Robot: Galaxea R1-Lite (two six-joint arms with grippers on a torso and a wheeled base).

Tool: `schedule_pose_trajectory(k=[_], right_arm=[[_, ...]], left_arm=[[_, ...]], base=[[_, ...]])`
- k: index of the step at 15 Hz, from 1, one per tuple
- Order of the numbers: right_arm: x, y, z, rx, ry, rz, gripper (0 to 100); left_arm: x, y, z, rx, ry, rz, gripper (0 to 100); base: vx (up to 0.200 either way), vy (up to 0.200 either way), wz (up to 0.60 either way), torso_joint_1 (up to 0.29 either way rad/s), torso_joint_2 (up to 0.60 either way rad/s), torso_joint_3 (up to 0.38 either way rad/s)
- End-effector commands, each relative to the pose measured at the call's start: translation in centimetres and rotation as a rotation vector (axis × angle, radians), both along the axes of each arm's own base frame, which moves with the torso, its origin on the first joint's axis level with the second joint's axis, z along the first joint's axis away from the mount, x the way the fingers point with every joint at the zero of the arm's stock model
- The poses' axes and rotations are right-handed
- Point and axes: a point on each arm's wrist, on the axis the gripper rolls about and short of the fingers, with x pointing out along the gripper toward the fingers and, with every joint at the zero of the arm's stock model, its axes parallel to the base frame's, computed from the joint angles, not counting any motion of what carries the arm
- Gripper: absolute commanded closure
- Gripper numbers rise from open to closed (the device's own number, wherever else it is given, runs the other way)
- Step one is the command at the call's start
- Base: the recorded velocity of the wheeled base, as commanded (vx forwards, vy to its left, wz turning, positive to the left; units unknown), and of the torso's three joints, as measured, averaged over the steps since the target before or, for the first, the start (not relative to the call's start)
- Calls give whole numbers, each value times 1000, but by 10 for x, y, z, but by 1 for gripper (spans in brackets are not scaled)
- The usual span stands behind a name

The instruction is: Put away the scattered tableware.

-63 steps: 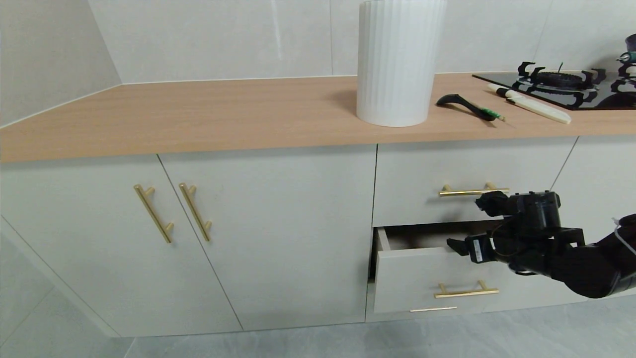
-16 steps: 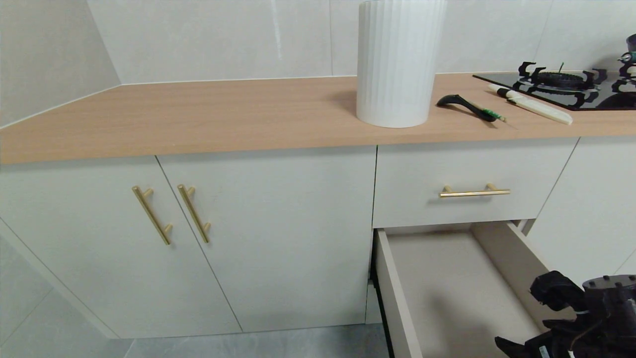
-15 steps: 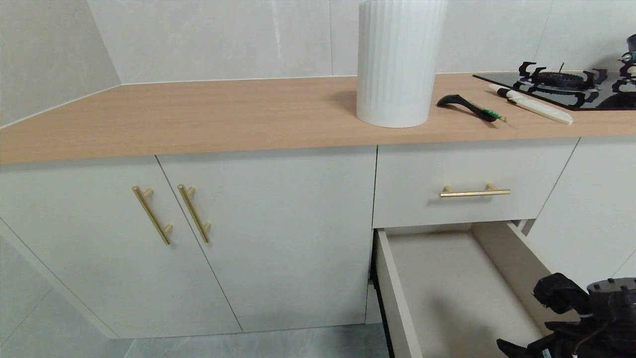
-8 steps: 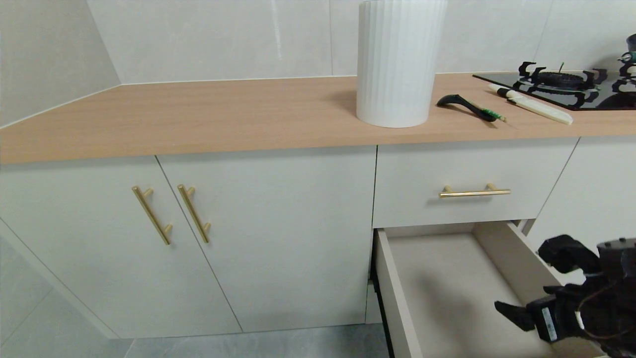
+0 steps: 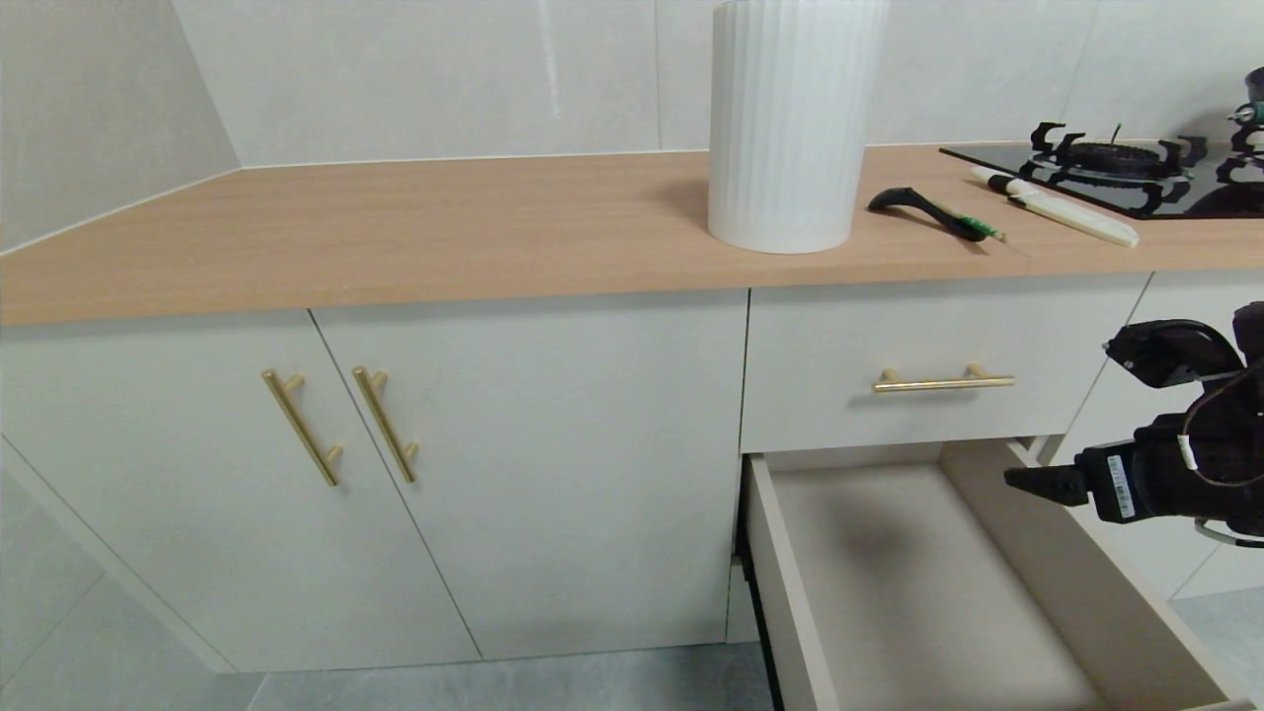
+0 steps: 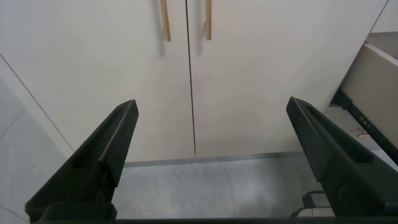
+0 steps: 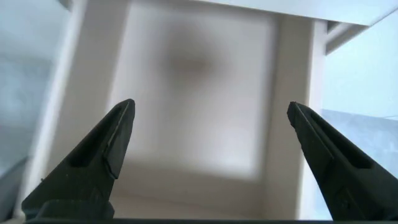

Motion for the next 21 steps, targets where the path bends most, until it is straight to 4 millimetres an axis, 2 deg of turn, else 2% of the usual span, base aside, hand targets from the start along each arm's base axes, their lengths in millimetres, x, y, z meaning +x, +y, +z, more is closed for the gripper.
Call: schedule_pose_trajectory(k=[1,5,8,12,21], right_arm=[[2,-3,0,1,-20,-12,0],[3,-4,0,4,-35,-14,0],[4,-4,-1,1,-36,-14,0],[4,-3,-2,1,-29,-13,0],[10,-3,-9,-15,-75,-3,0]], left_arm=[[0,0,0,0,1,0,0],[0,0,0,0,1,0,0],[0,0,0,0,1,0,0],[0,0,0,0,1,0,0],[0,0,0,0,1,0,0]], base=[[0,0,0,0,0,0],[0,0,0,13,-40,-23],[0,0,0,119,-250,-230],[0,0,0,104,-505,-274],[0,0,0,207,-419,-239]])
